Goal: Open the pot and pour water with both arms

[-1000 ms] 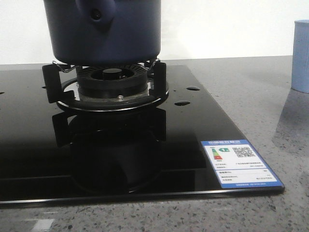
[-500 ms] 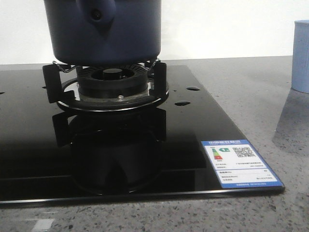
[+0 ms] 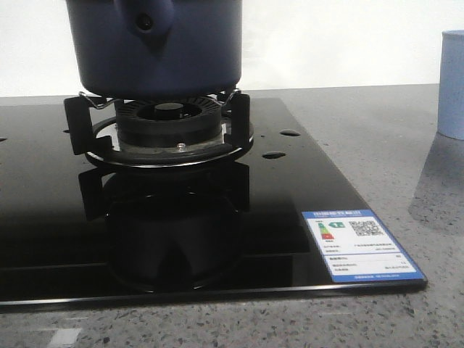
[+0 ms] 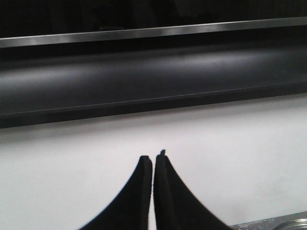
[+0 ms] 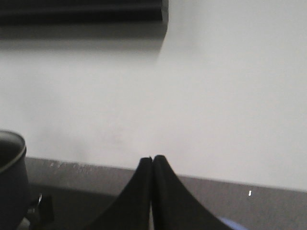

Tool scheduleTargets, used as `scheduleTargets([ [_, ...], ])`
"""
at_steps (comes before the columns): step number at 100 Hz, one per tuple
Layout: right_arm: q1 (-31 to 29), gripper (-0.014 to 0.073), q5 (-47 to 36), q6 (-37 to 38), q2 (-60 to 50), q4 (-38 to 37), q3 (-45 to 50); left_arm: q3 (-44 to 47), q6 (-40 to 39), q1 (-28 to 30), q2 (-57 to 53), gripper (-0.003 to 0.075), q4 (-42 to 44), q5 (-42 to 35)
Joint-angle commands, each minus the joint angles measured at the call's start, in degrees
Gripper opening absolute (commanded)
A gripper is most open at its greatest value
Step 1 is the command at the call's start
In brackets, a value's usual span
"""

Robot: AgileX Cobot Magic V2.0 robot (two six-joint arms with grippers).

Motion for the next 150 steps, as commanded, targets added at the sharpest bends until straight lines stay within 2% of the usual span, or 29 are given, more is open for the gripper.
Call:
scheduleTargets([
  [1, 1.7, -0.0049, 0.5, 0.6, -2.5, 1.7, -6.2, 1.1, 0.0, 1.0, -3.6, -0.0020, 0.1, -5.7],
  [12, 2.0, -0.0049, -3.7, 2.1, -6.4, 1.7, -7.6, 5.7, 0.0, 1.1, -7.7, -0.0020, 0.1, -8.3],
  [20, 2.0, -0.0049, -3.4, 2.4, -10.8, 1.5, -6.4, 10.0, 0.0, 1.1, -11.5, -0.0020, -0.2, -9.5],
  [37, 2.0, -0.0049, 3.9, 2.4, -24.3, -1.2, 0.4, 19.8, 0.0, 1.1, -20.8, -0.0020, -1.7, -11.5],
  [52, 2.0, -0.0049, 7.0, 2.4, -36.4, -1.4, 9.5, 28.6, 0.0, 1.1, -29.1, -0.0020, -4.4, -11.4],
  [75, 2.0, -0.0049, 12.5, 2.4, -49.0, -1.4, 18.9, 37.7, 0.0, 1.1, -39.3, -0.0020, -6.3, -11.3],
  [101, 2.0, -0.0049, 12.7, 2.4, -49.1, -1.4, 22.6, 42.1, 0.0, 1.1, -42.4, -0.0020, -6.7, -11.0],
  [150, 2.0, -0.0049, 13.2, 2.4, -49.1, -1.4, 22.6, 42.5, 0.0, 1.1, -42.4, -0.0020, -6.7, -10.4],
])
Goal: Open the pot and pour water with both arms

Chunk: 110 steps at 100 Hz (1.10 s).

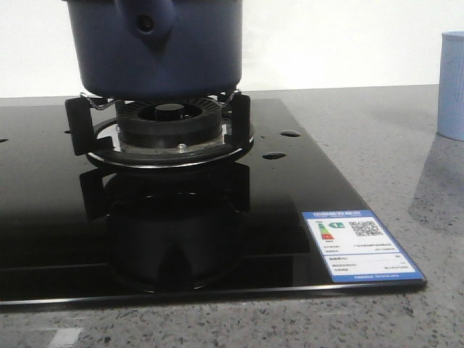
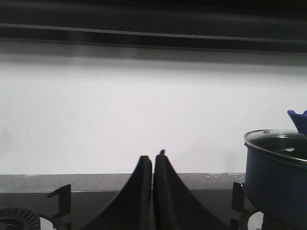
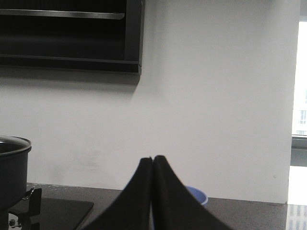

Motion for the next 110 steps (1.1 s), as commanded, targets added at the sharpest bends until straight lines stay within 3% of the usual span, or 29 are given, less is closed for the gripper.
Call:
scheduleTargets([
  [1, 0.1, -0.0049, -1.8, 0.0, -0.6, 0.5, -1.3, -1.4, 0.0, 0.1, 0.6, -0.0020, -0.4, -3.5],
  [40, 0.1, -0.0049, -1.8, 0.0, -0.6, 0.5, -1.3, -1.4, 0.0, 0.1, 0.6, -0.0020, -0.4, -3.5],
  [49, 0.1, -0.0049, -1.8, 0.0, -0.6, 0.5, -1.3, -0.7, -0.1, 0.1, 0.6, -0.0020, 3.1, -3.3],
  [66, 0.1, -0.0049, -1.8, 0.0, -0.6, 0.5, -1.3, 4.7, -10.8, 1.1, -1.3, -0.0020, 15.3, -3.2],
  [86, 0.1, -0.0049, -1.8, 0.0, -0.6, 0.5, -1.3, 12.5, -12.6, 1.8, -6.3, -0.0020, 15.7, -3.2],
  [110, 0.1, -0.0049, -1.9, 0.0, -0.6, 0.5, -1.3, 12.4, -12.8, 1.7, -6.2, -0.0020, 15.7, 5.4],
])
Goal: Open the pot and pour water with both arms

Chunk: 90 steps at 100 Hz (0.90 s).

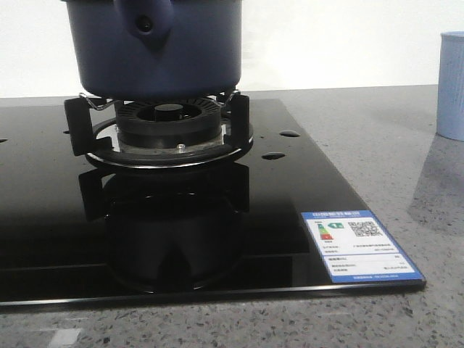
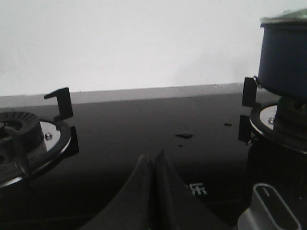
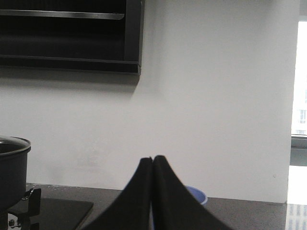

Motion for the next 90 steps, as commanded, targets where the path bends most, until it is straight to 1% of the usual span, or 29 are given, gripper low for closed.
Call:
scheduleTargets([
  [1, 0.1, -0.0049, -2.1, -0.1, -0.6, 0.5, -1.3, 0.5, -0.7, 0.0, -1.6, -0.0020, 0.0, -2.2],
  [84, 0.1, -0.0049, -2.1, -0.1, -0.6, 0.5, -1.3, 0.5, -0.7, 0.0, -1.6, -0.0020, 0.0, -2.2],
  [90, 0.1, -0.0049, -0.6, -0.2, -0.6, 0.5, -1.3, 0.5, -0.7, 0.0, -1.6, -0.0020, 0.0, -2.2],
])
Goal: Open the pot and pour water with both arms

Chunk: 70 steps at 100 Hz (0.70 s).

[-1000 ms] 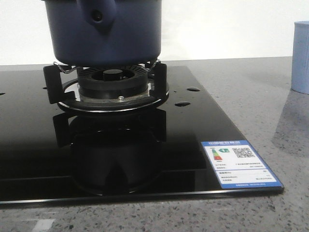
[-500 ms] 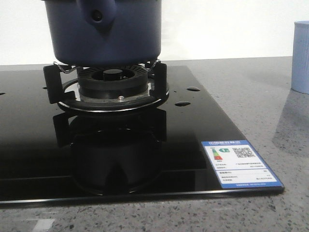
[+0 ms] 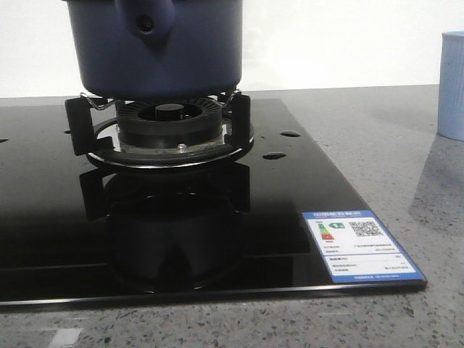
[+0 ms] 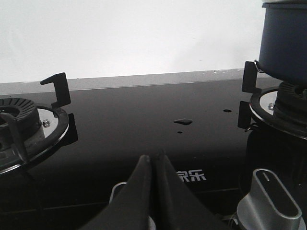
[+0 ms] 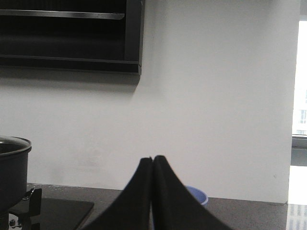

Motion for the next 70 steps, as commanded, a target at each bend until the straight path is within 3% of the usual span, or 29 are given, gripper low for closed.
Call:
scheduleTargets([
  [1, 0.1, -0.0049, -0.4, -0.2, -0.6, 0.5, -1.3, 0.5, -0.7, 0.0, -1.6, -0.0020, -0.1, -4.1],
  [7, 0.1, -0.0049, 1.1, -0.2, -0.6, 2.0, -0.7, 0.5, -0.7, 0.0, -1.6, -0.0020, -0.1, -4.1],
  [13, 0.1, -0.0049, 3.0, -4.0, -0.5, 10.7, -0.2, 0.5, -0.7, 0.0, -1.6, -0.0020, -0.1, -4.1],
  [30, 2.7, -0.0049, 6.7, -43.0, 1.4, 40.4, 0.7, 0.5, -0.7, 0.0, -1.6, -0.0020, -0.1, -4.1],
  [37, 3.9, -0.0049, 11.0, -52.4, 1.7, 49.4, 0.7, 0.5, -0.7, 0.0, -1.6, -0.0020, -0.1, -4.1],
  [45, 4.3, -0.0049, 16.8, -52.7, 1.7, 49.5, 1.3, 0.5, -0.7, 0.0, -1.6, -0.0020, -0.1, -4.1],
  [65, 4.3, -0.0049, 12.8, -52.4, -1.1, 51.1, 10.1, 0.5, -0.7, 0.0, -1.6, -0.0020, -0.1, -4.1],
  [70, 4.3, -0.0049, 17.0, -51.9, -1.0, 51.1, 9.8, 0.5, -0.7, 0.0, -1.6, -0.0020, -0.1, -4.1],
])
